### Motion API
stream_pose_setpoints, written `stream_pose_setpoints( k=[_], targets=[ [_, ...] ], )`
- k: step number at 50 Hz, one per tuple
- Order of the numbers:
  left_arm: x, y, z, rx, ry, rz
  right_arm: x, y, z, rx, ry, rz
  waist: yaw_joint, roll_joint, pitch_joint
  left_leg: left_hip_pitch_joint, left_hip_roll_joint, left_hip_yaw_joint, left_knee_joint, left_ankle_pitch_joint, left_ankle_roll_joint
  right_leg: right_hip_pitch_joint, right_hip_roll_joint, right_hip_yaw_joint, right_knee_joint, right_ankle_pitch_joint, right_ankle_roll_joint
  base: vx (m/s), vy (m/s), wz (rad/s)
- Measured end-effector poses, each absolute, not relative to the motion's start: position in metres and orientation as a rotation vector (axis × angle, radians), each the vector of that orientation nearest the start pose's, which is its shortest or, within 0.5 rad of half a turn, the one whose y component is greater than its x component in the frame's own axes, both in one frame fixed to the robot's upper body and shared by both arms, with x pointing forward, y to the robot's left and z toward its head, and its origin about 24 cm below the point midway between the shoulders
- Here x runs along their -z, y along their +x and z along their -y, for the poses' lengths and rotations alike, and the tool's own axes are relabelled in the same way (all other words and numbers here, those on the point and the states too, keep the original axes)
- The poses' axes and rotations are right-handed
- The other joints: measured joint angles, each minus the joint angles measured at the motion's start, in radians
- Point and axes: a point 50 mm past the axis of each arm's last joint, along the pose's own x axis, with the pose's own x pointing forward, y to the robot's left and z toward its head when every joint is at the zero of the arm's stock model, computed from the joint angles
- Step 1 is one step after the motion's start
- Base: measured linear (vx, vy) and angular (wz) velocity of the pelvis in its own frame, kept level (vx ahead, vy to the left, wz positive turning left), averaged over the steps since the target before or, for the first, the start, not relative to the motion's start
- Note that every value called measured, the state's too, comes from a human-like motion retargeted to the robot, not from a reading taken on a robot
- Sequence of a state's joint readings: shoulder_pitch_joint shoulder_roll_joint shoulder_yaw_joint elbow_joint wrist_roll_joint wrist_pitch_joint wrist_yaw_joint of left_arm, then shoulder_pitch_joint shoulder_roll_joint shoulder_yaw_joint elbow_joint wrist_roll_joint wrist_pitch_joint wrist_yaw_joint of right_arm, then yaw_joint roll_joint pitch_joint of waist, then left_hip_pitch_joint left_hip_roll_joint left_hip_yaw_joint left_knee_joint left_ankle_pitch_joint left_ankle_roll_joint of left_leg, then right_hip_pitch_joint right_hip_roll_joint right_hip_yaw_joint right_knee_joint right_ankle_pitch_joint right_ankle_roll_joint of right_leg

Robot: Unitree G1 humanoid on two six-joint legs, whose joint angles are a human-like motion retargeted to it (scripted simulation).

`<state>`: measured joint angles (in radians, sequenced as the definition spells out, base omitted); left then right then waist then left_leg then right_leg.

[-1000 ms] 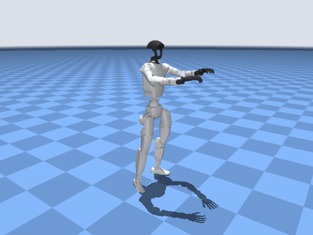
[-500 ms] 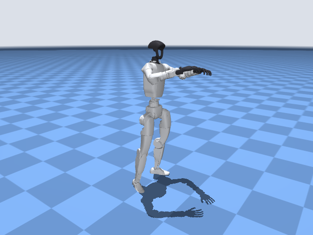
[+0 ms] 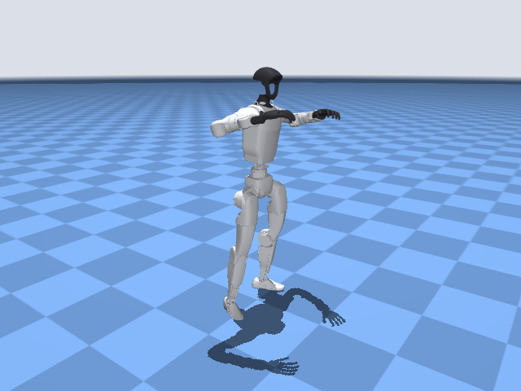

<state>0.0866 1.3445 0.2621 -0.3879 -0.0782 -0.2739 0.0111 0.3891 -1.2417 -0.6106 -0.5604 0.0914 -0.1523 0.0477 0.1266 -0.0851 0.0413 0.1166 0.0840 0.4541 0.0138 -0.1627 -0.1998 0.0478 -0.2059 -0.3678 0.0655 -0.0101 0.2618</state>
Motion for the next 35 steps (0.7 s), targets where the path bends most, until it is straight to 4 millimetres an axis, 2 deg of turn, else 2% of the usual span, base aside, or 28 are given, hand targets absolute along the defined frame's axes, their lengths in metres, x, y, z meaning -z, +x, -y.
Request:
stream_pose_setpoints(
  k=[7,15,26,35],
  targets=[
    [-0.257,0.198,-0.254,0.159,1.212,0.652,-0.267,0.170,0.258,-0.075,-1.260,0.579,-0.007,0.010,0.005,-0.006,0.006,0.010,0.000,0.001,0.001,-0.012,0.008,0.010,-0.002,0.001,0.000,0.00,0.00,0.00],
    [-0.255,0.182,-0.256,0.103,1.210,0.672,-0.267,0.161,0.252,-0.054,-1.239,0.623,-0.018,0.013,0.009,-0.011,0.012,0.018,0.001,0.002,0.003,-0.021,0.016,0.018,-0.005,0.003,0.000,0.00,0.00,0.00],
    [-0.262,0.175,-0.254,0.137,1.271,0.669,-0.274,0.153,0.250,-0.058,-1.280,0.635,-0.020,0.018,0.013,-0.015,0.017,0.020,0.000,0.006,0.001,-0.027,0.021,0.019,-0.004,0.003,0.000,0.00,0.00,0.00],
    [-0.265,0.174,-0.257,0.163,1.298,0.630,-0.273,0.153,0.254,-0.074,-1.312,0.575,-0.021,0.021,0.015,-0.017,0.018,0.024,0.000,0.008,0.004,-0.031,0.023,0.023,-0.004,0.005,0.000,0.00,0.00,0.00]
  ],
)
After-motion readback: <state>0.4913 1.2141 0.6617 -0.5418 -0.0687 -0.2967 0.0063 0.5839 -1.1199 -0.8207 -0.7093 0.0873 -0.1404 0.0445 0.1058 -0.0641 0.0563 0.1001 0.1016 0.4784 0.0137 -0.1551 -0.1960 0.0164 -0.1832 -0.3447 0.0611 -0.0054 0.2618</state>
